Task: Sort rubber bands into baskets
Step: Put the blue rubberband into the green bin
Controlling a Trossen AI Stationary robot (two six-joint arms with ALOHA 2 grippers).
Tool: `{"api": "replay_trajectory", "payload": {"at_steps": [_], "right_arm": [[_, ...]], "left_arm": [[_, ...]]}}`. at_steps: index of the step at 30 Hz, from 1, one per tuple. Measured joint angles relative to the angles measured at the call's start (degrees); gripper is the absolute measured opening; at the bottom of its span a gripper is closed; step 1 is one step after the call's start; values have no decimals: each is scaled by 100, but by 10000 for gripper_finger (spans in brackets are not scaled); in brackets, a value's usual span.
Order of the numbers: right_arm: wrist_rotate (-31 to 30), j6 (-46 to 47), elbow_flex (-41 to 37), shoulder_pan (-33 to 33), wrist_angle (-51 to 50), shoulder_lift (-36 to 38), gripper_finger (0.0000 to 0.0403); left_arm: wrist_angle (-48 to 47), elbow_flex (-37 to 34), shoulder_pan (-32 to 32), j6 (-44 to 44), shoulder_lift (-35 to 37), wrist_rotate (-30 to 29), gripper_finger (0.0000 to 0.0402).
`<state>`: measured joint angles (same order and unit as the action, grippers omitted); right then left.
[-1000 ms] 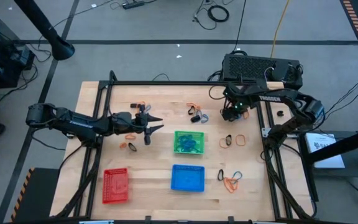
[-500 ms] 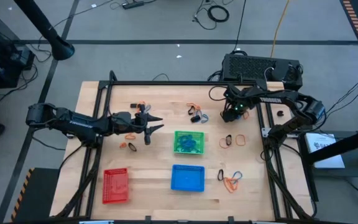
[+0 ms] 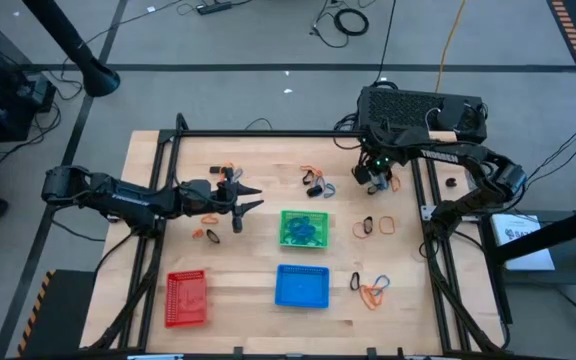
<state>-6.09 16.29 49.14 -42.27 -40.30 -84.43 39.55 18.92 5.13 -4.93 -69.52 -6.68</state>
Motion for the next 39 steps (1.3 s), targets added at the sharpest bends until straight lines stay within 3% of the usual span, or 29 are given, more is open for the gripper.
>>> {"api": "replay_trajectory", "payload": {"at_steps": [6,12,19,26,30,33,36,39], "right_arm": [[58,624,-22,-2,-240,51,16],[819,707,-326,3,133,51,82],[490,728,-739,-1,730,51,152],[494,712,-1063,1,1086,51,175],[664,707,-1279,-8,1536,-33,157],[639,662,-1280,-6,1554,-185,107],[537,461,-1260,-1,1666,-200,30],[276,294,-1137,18,1656,-115,10]], "left_arm": [[-6,-2,0,2,0,0,144],[-17,0,0,4,0,0,144],[-17,-2,0,2,0,0,144],[-17,-2,0,2,0,0,144],[-15,0,0,0,0,0,144],[-9,-2,0,-5,0,0,144],[2,-1,3,-39,0,-1,144],[11,-1,11,-42,0,0,144]]}}
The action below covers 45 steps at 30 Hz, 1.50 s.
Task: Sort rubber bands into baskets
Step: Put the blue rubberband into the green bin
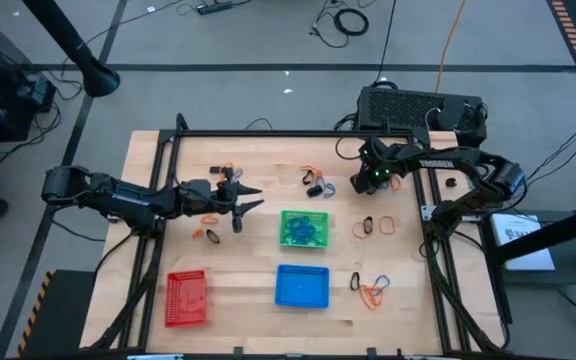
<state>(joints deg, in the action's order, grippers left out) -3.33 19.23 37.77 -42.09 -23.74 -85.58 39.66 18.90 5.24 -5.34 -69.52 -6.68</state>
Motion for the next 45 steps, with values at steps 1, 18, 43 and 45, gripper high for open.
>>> {"api": "replay_trajectory", "payload": {"at_steps": [1,18,43,45], "right_arm": [[-107,0,64,-5,19,0,7],[-1,-101,1815,371,-1955,775,0],[18,762,1889,4549,654,-497,0],[21,821,1889,4609,838,-722,0]], "left_arm": [[2,0,0,-2,0,-1,144],[-204,1,0,-98,-2,-2,144],[-1471,13,189,33,-2,-1720,144],[-1892,139,411,382,-2,-1956,144]]}}
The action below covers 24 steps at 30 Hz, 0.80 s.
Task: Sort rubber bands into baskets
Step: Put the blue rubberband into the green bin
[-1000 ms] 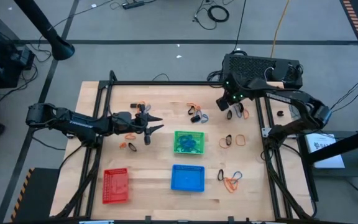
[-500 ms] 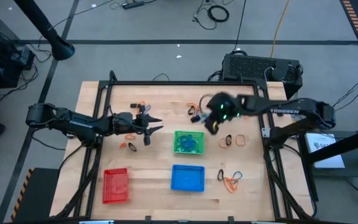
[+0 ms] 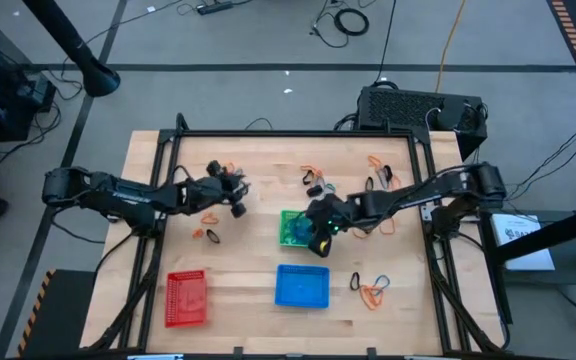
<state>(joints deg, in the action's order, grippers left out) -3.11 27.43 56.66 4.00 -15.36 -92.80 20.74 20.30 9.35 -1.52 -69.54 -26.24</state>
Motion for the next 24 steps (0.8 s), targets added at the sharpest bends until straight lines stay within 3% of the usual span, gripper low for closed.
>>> {"api": "replay_trajectory", "payload": {"at_steps": [4,9,13,24], "right_arm": [[7,45,26,39,146,-272,0],[0,171,83,55,151,-395,0],[-7,188,83,13,74,-375,6],[-177,-391,90,-6,18,-353,85]], "left_arm": [[-591,200,446,602,-21,124,144],[-1175,318,882,817,-65,751,144],[-1738,484,1221,923,-94,909,144],[-2593,1587,2180,854,-1279,1327,144]]}}
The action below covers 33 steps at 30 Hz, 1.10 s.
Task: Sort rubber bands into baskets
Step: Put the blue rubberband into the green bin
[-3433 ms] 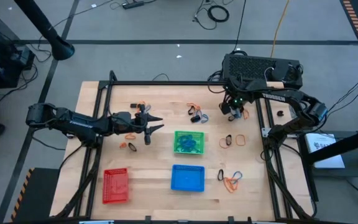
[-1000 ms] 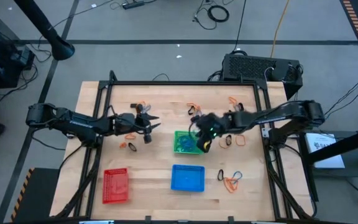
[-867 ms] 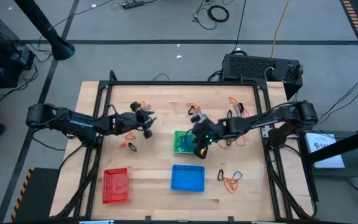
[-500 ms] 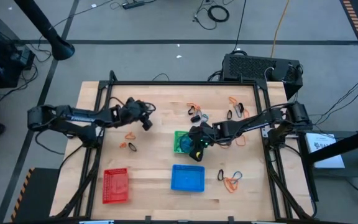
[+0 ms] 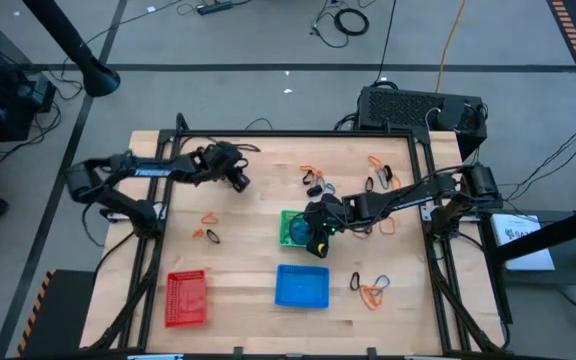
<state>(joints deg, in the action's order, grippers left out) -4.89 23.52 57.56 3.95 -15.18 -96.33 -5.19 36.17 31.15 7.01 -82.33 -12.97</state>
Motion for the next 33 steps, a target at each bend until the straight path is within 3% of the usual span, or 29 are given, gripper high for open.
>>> {"api": "replay_trajectory", "payload": {"at_steps": [5,12,18,33], "right_arm": [[9,-84,0,-9,-9,0,128],[29,-73,0,-7,-9,0,160],[72,-45,0,97,-18,0,161],[20,-27,0,26,-318,525,160]], "left_arm": [[-585,588,211,-32,-783,-7,144],[-687,995,233,-156,-1409,-170,144],[-969,1059,209,-152,-1444,-198,144],[-1076,1064,233,-542,-1420,352,144]]}}
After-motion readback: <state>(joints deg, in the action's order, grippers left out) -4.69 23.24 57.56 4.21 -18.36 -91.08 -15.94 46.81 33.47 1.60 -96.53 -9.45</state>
